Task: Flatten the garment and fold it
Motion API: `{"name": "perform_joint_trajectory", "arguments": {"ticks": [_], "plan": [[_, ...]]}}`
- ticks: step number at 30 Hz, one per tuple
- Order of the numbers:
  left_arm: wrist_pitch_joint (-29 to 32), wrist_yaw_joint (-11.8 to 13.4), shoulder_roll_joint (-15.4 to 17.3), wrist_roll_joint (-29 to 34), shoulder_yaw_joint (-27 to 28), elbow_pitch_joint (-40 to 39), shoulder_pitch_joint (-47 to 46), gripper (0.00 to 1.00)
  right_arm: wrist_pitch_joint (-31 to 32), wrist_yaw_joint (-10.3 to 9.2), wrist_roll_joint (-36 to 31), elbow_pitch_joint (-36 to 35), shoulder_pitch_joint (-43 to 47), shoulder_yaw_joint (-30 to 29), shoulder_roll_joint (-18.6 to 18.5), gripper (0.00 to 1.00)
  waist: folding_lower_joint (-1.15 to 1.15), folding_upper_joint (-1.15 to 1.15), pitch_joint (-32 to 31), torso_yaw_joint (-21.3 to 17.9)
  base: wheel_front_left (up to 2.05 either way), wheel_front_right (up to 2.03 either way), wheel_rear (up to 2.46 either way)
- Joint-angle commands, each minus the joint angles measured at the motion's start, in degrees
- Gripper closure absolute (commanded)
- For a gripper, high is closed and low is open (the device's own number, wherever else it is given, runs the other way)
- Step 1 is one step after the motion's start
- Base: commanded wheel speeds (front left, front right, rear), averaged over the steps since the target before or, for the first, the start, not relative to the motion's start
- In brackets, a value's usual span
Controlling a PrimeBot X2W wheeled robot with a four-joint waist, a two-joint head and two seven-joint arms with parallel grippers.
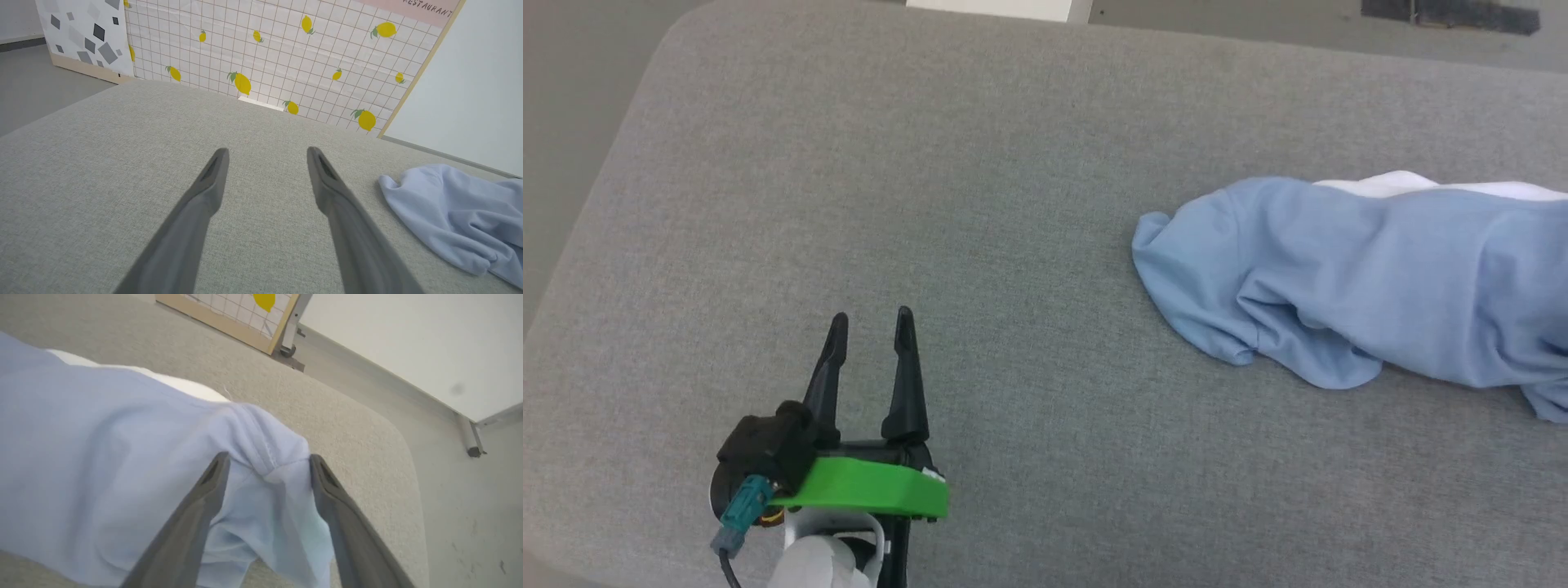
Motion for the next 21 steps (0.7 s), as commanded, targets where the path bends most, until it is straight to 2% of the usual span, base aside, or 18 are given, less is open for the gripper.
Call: {"name": "perform_joint_trajectory", "arguments": {"ticks": [1,4,5,9,13,21], "plan": [[-0.27,-0.34,-0.23,0.49,0.23,0.26,-0.35,0.00,-1.11,-0.09,0.60,-2.03,-2.00,1.09,0.41,0.00,0.00,0.00,-1.35,-0.47,0.00,0.00,0.00],[-0.27,-0.49,-0.23,0.50,0.30,0.45,0.11,0.00,-1.04,-0.09,4.03,-6.60,-3.77,4.90,1.49,0.00,0.00,0.00,-2.56,-0.68,0.00,0.00,0.00],[-0.27,-0.53,-0.23,0.44,0.22,0.37,0.55,0.00,1.41,-0.09,8.73,-11.52,-4.50,10.93,2.91,0.00,0.00,0.00,-3.08,-0.74,0.00,0.00,0.00],[-0.27,-0.70,-0.23,0.27,-0.32,0.31,0.47,0.00,5.50,-0.09,12.80,-14.72,-4.25,19.98,3.52,0.00,0.00,0.00,-2.70,-0.17,0.00,0.00,0.00],[-0.27,-1.01,-0.24,-0.09,-0.78,0.50,0.06,0.00,7.64,-0.09,14.94,-12.71,-4.55,27.10,3.56,0.00,0.00,0.00,-1.65,1.17,0.00,0.00,0.00],[-0.27,-1.09,-0.24,-0.77,-1.59,0.93,-1.00,0.00,7.88,-0.09,15.06,-2.00,-8.83,39.95,0.41,0.00,0.00,0.00,0.63,4.13,0.00,0.00,0.00]]}}
